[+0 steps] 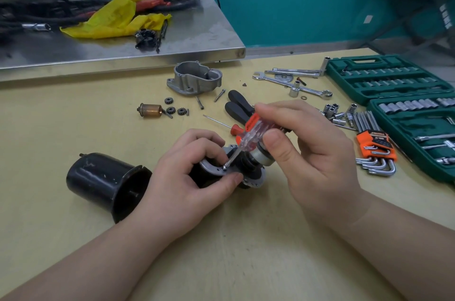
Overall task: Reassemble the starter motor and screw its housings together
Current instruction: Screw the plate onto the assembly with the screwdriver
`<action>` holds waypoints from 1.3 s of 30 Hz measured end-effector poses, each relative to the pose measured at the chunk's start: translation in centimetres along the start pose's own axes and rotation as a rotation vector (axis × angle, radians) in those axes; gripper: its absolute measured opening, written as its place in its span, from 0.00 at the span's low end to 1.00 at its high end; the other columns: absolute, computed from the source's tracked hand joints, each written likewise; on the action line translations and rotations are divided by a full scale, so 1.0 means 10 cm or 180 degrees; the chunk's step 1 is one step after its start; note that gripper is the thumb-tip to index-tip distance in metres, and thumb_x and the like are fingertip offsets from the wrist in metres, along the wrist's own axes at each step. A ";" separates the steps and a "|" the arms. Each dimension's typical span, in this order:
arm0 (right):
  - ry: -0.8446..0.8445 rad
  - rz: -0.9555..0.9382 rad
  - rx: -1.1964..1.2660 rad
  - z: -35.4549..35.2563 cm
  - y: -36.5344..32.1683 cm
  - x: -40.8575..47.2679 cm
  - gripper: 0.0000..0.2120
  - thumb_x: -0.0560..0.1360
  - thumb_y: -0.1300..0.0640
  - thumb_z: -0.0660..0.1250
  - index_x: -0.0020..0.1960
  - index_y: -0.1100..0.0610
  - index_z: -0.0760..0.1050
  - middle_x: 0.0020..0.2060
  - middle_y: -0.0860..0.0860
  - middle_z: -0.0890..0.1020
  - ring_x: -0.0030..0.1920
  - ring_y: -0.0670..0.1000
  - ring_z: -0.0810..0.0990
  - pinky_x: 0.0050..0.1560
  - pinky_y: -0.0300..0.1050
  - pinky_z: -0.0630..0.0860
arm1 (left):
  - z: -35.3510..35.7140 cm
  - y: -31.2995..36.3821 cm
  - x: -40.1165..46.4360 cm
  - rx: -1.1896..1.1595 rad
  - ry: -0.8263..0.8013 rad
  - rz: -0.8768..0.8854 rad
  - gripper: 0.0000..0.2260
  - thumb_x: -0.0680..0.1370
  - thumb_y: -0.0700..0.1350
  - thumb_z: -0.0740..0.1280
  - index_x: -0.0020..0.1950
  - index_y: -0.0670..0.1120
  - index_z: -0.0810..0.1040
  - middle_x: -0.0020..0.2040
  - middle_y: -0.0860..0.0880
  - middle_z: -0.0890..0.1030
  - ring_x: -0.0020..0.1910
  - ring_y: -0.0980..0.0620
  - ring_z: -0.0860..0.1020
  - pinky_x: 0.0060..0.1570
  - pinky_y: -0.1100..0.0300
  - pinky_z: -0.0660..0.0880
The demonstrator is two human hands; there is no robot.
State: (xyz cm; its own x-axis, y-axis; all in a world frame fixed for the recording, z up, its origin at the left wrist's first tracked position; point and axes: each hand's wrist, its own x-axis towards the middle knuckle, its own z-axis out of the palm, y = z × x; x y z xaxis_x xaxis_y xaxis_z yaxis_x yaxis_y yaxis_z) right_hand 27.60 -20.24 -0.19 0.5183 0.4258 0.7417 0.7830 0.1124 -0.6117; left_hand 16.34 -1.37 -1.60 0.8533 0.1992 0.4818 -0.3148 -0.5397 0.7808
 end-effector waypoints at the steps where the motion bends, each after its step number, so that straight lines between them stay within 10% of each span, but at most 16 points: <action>1: 0.0013 0.0024 -0.0034 0.00 0.01 0.00 0.13 0.84 0.58 0.66 0.67 0.57 0.79 0.61 0.52 0.83 0.64 0.53 0.82 0.62 0.47 0.78 | 0.00 0.01 0.00 -0.0012 -0.0001 -0.0019 0.09 0.72 0.55 0.77 0.44 0.53 0.80 0.57 0.55 0.81 0.60 0.49 0.81 0.57 0.67 0.74; 24: 0.0108 0.0177 0.0195 0.01 -0.03 0.02 0.11 0.83 0.51 0.70 0.63 0.53 0.79 0.56 0.47 0.83 0.57 0.54 0.83 0.57 0.48 0.78 | 0.02 0.02 0.00 -0.0016 0.0031 -0.0066 0.09 0.72 0.55 0.77 0.44 0.53 0.80 0.56 0.54 0.81 0.59 0.49 0.82 0.57 0.67 0.74; 31: -0.0021 0.0205 0.0144 0.01 0.02 -0.02 0.17 0.79 0.70 0.67 0.63 0.56 0.78 0.62 0.52 0.83 0.64 0.56 0.82 0.61 0.52 0.79 | 0.01 0.01 0.00 -0.0033 0.0057 -0.0076 0.10 0.72 0.55 0.77 0.45 0.52 0.80 0.57 0.54 0.81 0.60 0.49 0.81 0.58 0.65 0.74; 39: -0.0106 0.0138 -0.0018 0.00 0.00 -0.01 0.13 0.81 0.58 0.68 0.65 0.57 0.78 0.54 0.52 0.81 0.56 0.55 0.81 0.56 0.51 0.77 | 0.02 0.00 0.00 -0.0044 0.0060 -0.0019 0.12 0.73 0.53 0.77 0.46 0.49 0.78 0.55 0.53 0.81 0.59 0.46 0.81 0.57 0.63 0.75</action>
State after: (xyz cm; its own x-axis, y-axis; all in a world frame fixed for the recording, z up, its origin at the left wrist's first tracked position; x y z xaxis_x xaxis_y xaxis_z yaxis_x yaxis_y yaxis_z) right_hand 27.56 -20.27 -0.31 0.5402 0.4598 0.7048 0.7621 0.0881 -0.6415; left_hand 16.43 -1.51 -1.67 0.8473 0.2177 0.4845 -0.3157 -0.5271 0.7890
